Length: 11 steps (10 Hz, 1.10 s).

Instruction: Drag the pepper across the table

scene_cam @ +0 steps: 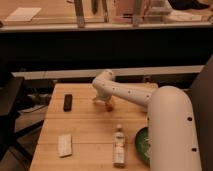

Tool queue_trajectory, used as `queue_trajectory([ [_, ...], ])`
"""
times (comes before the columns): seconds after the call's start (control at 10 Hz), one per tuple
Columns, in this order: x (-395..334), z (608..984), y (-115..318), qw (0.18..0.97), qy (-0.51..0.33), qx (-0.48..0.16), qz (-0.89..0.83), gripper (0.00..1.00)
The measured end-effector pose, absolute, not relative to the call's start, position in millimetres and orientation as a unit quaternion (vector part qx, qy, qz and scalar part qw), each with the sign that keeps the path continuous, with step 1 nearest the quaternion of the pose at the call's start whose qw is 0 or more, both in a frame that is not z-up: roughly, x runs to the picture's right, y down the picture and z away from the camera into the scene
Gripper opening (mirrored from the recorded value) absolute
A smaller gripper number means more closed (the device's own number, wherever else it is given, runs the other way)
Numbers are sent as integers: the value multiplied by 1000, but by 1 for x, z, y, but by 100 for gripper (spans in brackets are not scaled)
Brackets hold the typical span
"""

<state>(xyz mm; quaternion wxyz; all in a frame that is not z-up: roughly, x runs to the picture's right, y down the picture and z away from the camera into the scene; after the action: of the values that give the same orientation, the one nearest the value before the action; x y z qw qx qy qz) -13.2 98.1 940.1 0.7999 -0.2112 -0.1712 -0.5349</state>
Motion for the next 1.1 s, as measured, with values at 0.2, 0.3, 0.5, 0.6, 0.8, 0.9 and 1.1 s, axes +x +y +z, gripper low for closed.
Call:
queue_trajectory([
  [0.2,-16,940,100,799,-170,-210,-536,76],
  [0.3,-18,939,101,799,-170,-210,-538,74],
  [0.5,-25,938,104,797,-169,-209,-541,61],
  [0.6,-29,937,106,795,-169,-208,-544,57],
  [0.8,-31,936,109,794,-166,-207,-546,40],
  [0.9,-33,934,111,794,-167,-207,-547,31],
  [1.1,-43,931,116,788,-170,-206,-555,10],
])
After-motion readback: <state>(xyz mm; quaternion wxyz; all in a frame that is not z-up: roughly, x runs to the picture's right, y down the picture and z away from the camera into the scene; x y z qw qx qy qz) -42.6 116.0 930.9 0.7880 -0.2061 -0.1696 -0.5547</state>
